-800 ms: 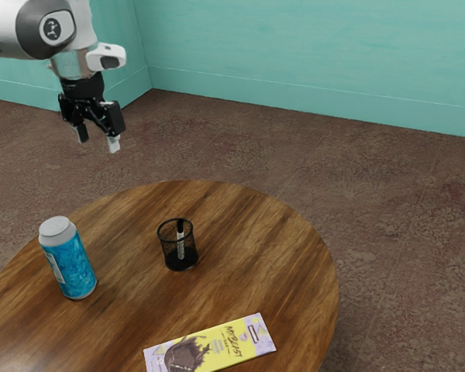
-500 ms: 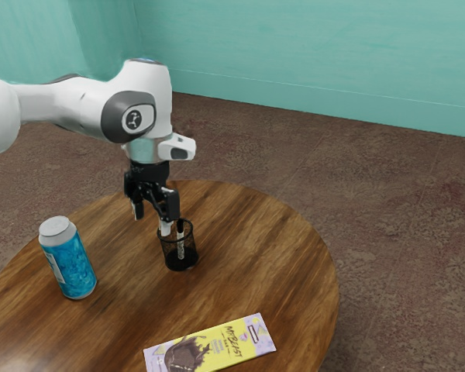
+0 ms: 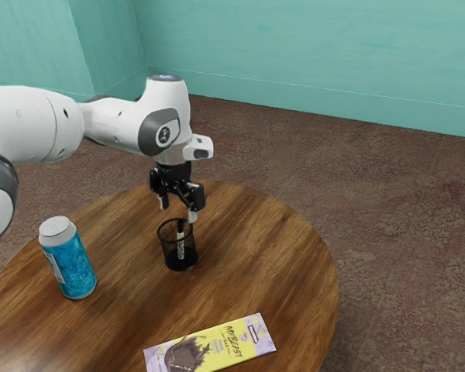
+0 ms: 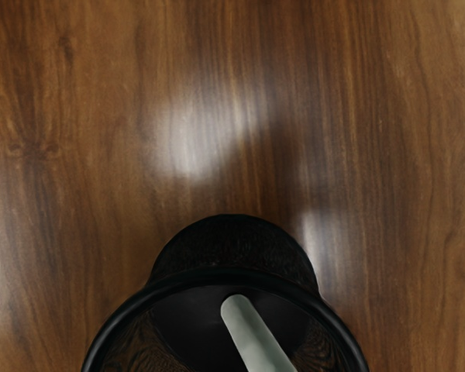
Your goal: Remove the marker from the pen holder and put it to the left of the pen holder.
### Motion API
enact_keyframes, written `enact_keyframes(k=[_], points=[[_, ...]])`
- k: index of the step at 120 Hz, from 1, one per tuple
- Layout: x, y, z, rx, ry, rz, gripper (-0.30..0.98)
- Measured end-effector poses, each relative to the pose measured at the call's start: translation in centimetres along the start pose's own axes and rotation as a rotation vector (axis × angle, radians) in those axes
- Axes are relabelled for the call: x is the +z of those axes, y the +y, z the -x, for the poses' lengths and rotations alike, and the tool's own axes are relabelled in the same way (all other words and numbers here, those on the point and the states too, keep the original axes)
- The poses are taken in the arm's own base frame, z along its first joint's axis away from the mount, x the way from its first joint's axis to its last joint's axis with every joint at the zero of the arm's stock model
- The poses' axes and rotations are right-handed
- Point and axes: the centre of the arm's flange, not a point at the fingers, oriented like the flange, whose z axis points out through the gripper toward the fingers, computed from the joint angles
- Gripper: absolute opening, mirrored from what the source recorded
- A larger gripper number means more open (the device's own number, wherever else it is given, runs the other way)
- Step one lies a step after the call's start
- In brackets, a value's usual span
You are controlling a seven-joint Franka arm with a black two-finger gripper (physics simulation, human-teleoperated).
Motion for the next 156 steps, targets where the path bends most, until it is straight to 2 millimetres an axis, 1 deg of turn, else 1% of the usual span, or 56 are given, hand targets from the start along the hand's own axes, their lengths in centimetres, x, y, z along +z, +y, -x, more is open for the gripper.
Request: enact_keyframes(k=[8,18,26,31,38,44,48,54,63,76,82,104,117,125,136,148,152,156], points=[[0.4,0.0,-0.5,-0.001,0.003,0.0,0.67],[0.9,0.6,-0.6,0.001,0.0,0.006,0.67],[2.2,1.1,-0.7,0.007,-0.018,0.006,0.67],[2.6,1.3,-0.8,0.007,-0.023,0.007,0.67],[2.8,1.2,-0.8,0.005,-0.024,0.007,0.67],[2.2,1.3,-0.8,0.005,-0.015,0.009,0.67],[1.4,1.4,-0.5,0.008,-0.003,0.011,0.67],[0.7,1.9,0.6,0.014,-0.002,0.019,0.67],[1.1,2.3,1.9,0.017,-0.021,0.028,0.67],[1.7,2.8,2.3,0.022,-0.032,0.029,0.66],[1.6,2.8,2.3,0.021,-0.028,0.029,0.6],[1.3,2.0,2.3,0.01,-0.017,0.024,0.22],[1.3,1.9,2.3,0.009,-0.016,0.022,0.07],[1.3,1.7,2.3,0.006,-0.015,0.019,0.01],[1.0,0.7,2.5,-0.011,-0.012,0.012,-0.03],[-0.1,-0.2,2.8,-0.026,-0.001,0.006,-0.05],[-0.9,-0.2,3.1,-0.026,0.008,0.008,-0.06],[-1.9,-0.2,3.9,-0.027,0.018,0.013,-0.06]])
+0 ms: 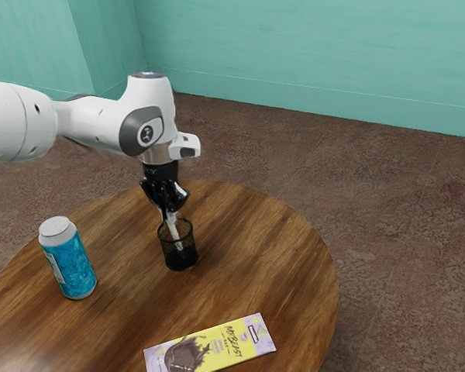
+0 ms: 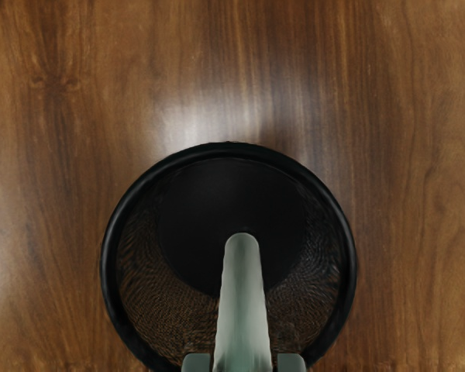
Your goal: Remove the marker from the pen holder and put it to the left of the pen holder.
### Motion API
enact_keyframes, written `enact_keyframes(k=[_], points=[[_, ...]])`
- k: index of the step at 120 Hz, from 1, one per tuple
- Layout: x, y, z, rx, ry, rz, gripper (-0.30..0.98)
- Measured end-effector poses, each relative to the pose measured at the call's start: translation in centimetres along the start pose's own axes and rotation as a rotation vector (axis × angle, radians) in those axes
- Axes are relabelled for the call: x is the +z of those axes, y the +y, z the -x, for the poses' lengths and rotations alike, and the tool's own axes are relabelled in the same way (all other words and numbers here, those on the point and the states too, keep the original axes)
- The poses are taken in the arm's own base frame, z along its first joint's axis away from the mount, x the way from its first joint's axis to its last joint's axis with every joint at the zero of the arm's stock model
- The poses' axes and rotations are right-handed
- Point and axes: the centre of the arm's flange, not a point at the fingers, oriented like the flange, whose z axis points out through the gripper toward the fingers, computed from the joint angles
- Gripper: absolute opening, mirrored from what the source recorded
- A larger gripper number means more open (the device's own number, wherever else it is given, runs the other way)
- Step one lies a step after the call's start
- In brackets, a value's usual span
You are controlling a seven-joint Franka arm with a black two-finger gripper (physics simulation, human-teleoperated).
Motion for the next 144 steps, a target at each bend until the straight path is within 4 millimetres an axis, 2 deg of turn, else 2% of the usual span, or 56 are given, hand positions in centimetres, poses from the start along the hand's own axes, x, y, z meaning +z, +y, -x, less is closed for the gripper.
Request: enact_keyframes(k=[24,38,53,63,69,78,94,118,130,144], points=[[-7.2,-1.3,6.1,-0.007,0.083,0.037,-0.07],[-8.6,-2.5,8.1,-0.018,0.091,0.038,-0.07],[-7.4,-5.5,9.3,-0.066,0.051,0.032,-0.08],[-4.6,-6.8,10.3,-0.094,-0.01,0.036,-0.08],[-2.7,-6.9,10.9,-0.099,-0.054,0.04,-0.08],[-1.3,-6.5,11.6,-0.094,-0.121,0.047,-0.08],[-1.6,-5.8,10.7,-0.083,-0.22,0.048,-0.07],[-1.5,-4.2,11.0,-0.059,-0.32,0.08,0.34],[-1.5,-4.2,11.3,-0.057,-0.344,0.091,0.47],[-1.9,-4.7,11.8,-0.062,-0.352,0.102,0.55]])
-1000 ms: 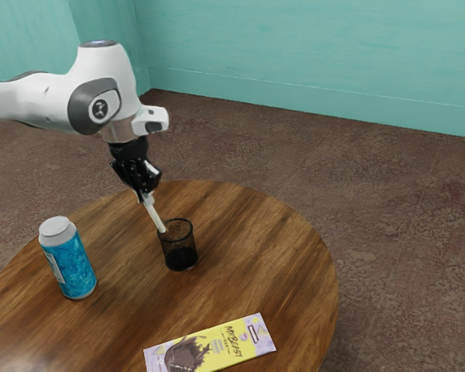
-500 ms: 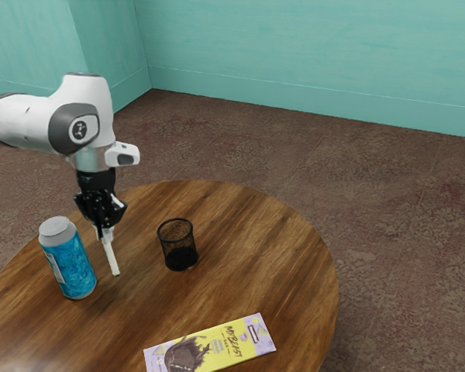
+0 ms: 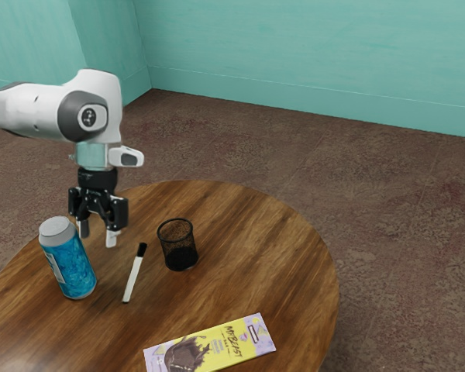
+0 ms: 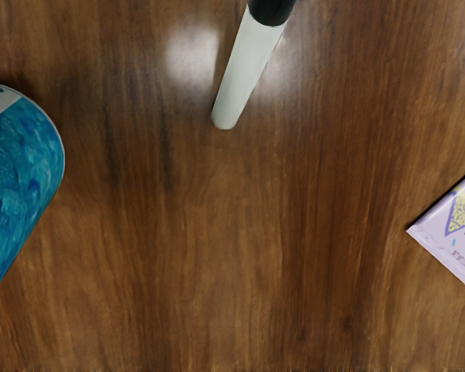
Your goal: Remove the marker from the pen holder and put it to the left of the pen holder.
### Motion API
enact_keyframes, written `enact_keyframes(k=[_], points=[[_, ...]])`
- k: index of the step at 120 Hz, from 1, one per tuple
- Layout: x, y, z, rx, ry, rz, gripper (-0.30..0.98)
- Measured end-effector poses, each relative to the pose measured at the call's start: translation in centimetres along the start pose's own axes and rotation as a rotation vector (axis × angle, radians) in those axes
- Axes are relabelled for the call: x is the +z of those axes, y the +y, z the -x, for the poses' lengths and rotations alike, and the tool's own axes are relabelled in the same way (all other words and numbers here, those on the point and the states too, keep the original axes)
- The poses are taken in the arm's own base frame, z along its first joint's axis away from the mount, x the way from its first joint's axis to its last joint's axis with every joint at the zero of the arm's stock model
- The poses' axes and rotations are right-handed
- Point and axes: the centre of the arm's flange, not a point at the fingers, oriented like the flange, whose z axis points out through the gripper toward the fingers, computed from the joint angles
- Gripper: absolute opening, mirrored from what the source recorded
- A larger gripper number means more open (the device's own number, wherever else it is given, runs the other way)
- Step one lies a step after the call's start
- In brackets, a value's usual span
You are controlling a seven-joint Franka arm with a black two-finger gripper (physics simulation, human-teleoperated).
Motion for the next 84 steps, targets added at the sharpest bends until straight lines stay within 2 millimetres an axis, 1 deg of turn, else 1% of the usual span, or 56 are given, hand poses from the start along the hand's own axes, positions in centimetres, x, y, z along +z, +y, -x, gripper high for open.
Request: enact_keyframes(k=[24,52,60,64,66,68,74,79,84], points=[[0.3,-1.2,0.5,-0.016,-0.017,0.016,0.62],[0.7,-1.9,1.1,-0.025,-0.026,0.032,0.65],[0.4,-2.1,1.3,-0.026,-0.018,0.035,0.66],[-0.9,-2.1,1.7,-0.022,0.014,0.033,0.66],[-2.0,-2.1,1.8,-0.02,0.043,0.029,0.66],[-3.4,-2.1,2.0,-0.018,0.076,0.021,0.66],[-8.4,-1.8,2.3,-0.005,0.187,-0.034,0.66],[-11.6,-0.5,2.1,0.019,0.261,-0.087,0.66],[-14.4,1.6,2.2,0.057,0.326,-0.127,0.66]])
